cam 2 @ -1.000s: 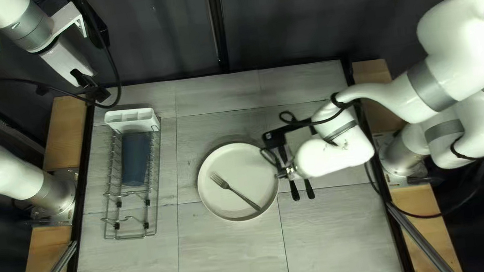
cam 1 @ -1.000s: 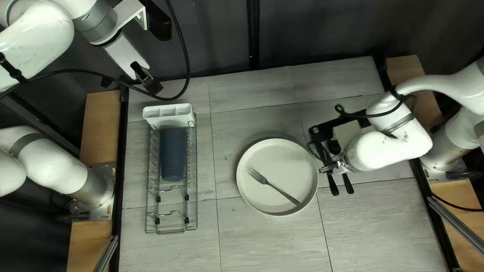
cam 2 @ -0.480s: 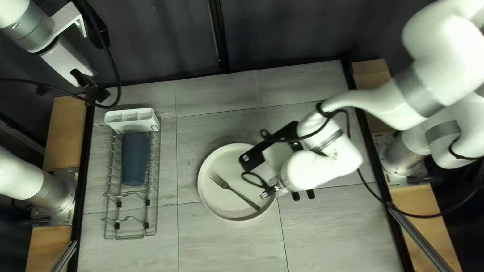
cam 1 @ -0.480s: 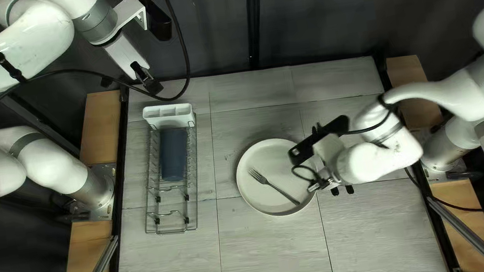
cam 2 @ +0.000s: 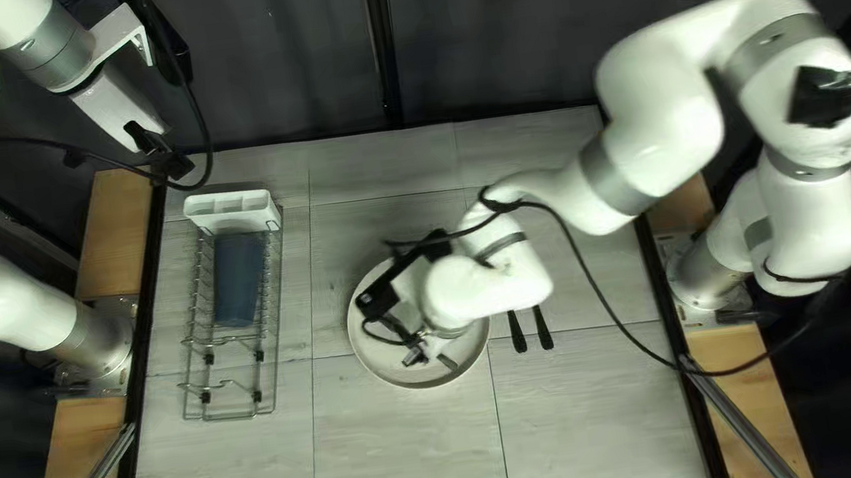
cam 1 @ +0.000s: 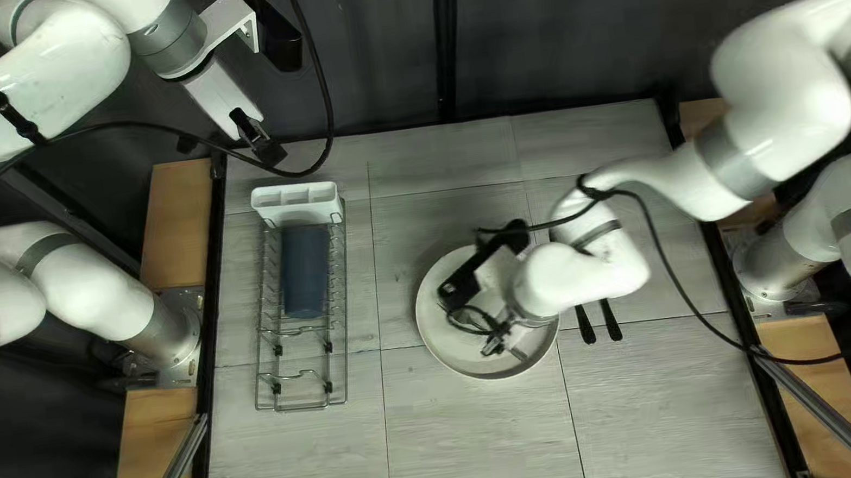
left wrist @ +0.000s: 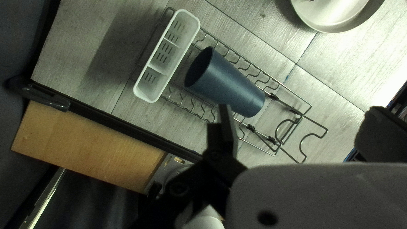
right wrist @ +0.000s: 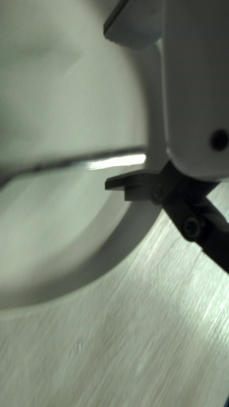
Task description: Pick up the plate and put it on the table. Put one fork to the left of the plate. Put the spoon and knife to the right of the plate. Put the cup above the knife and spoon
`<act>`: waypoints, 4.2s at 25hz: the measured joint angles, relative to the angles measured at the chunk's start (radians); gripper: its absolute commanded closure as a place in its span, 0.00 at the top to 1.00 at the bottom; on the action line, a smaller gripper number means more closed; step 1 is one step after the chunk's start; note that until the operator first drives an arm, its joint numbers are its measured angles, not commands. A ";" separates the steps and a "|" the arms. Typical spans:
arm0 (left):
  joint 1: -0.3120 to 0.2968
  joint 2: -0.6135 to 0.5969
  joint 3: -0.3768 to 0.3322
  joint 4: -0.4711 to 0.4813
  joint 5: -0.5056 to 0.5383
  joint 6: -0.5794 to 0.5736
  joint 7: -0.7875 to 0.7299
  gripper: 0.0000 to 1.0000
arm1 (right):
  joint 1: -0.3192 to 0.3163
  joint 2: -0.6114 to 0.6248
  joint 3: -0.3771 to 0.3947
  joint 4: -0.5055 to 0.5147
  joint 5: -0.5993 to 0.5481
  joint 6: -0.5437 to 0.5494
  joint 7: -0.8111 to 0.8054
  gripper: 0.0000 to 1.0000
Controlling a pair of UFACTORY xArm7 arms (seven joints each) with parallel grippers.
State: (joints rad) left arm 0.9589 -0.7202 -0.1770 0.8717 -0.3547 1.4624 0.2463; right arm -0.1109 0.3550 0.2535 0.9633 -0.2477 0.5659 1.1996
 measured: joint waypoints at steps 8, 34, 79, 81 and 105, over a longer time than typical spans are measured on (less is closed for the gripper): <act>0.000 0.000 0.000 0.000 0.000 0.000 0.000 1.00 | -0.042 0.086 0.020 0.070 0.032 -0.003 -0.089 0.10; 0.000 0.000 0.000 0.000 0.000 0.000 0.000 1.00 | 0.035 0.119 -0.015 0.354 0.008 0.232 0.093 0.00; 0.000 0.000 0.000 0.000 0.000 0.000 0.000 1.00 | 0.060 0.420 -0.117 0.761 0.100 0.344 0.481 1.00; 0.000 0.000 0.000 0.000 0.000 0.000 0.000 1.00 | 0.069 0.380 -0.116 0.733 0.088 0.343 0.478 1.00; 0.000 0.000 0.000 0.000 0.000 0.000 0.000 1.00 | 0.098 -0.383 -0.028 -0.097 0.285 0.251 -0.463 1.00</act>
State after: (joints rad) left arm 0.9589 -0.7202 -0.1770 0.8717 -0.3547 1.4624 0.2463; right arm -0.0133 -0.0282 0.2254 0.8662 0.0373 0.8166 0.7368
